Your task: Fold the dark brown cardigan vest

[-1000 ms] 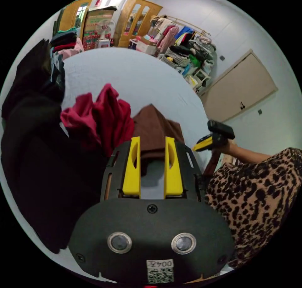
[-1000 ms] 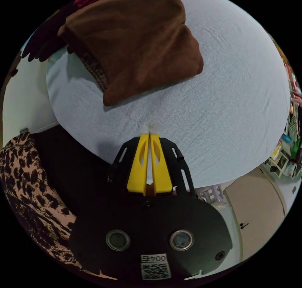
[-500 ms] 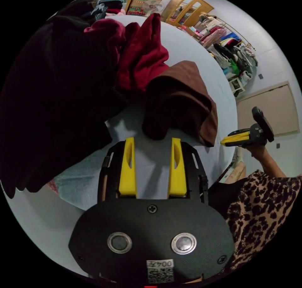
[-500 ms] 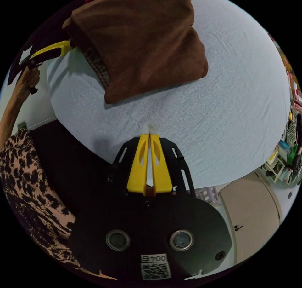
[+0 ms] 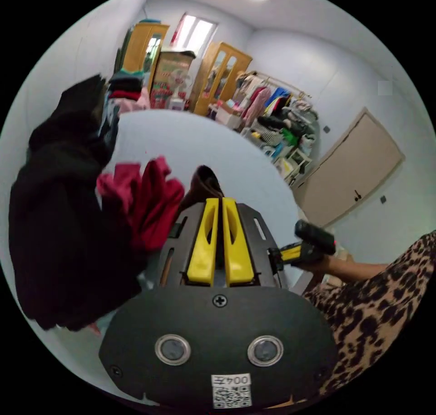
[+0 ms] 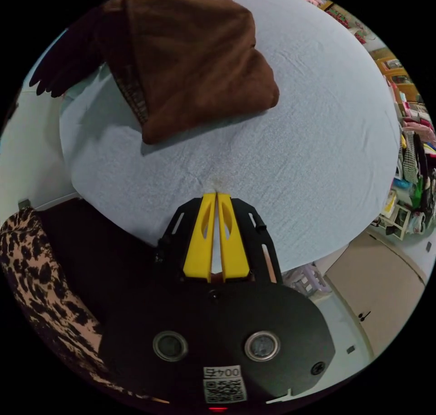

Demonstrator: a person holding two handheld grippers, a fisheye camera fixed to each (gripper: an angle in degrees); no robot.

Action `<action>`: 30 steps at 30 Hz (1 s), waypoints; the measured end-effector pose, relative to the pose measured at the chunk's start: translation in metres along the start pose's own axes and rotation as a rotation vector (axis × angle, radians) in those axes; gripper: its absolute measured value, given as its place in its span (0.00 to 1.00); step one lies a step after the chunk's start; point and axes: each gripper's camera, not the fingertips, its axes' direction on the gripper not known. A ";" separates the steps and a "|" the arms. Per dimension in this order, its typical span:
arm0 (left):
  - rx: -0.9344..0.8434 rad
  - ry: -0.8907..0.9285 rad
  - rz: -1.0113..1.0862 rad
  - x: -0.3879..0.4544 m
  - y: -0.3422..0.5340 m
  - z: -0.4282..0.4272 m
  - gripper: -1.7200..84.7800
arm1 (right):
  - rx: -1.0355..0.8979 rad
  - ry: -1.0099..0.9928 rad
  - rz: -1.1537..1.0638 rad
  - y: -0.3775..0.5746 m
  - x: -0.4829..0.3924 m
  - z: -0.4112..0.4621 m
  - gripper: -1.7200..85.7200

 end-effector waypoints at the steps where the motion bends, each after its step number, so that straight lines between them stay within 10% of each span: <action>1: 0.037 0.018 0.047 0.005 -0.023 -0.006 0.05 | 0.016 0.021 -0.001 0.003 -0.003 0.001 0.01; 9: 0.020 0.122 0.271 0.039 -0.128 0.018 0.10 | 0.064 -0.002 0.009 0.013 0.000 0.005 0.01; 23: -0.394 0.005 -0.210 -0.133 0.171 0.085 0.10 | 0.007 -0.130 -0.128 0.009 0.021 0.006 0.01; 30: -0.347 0.021 -0.269 -0.157 0.176 0.097 0.12 | 0.016 -0.130 -0.189 0.011 0.021 0.005 0.01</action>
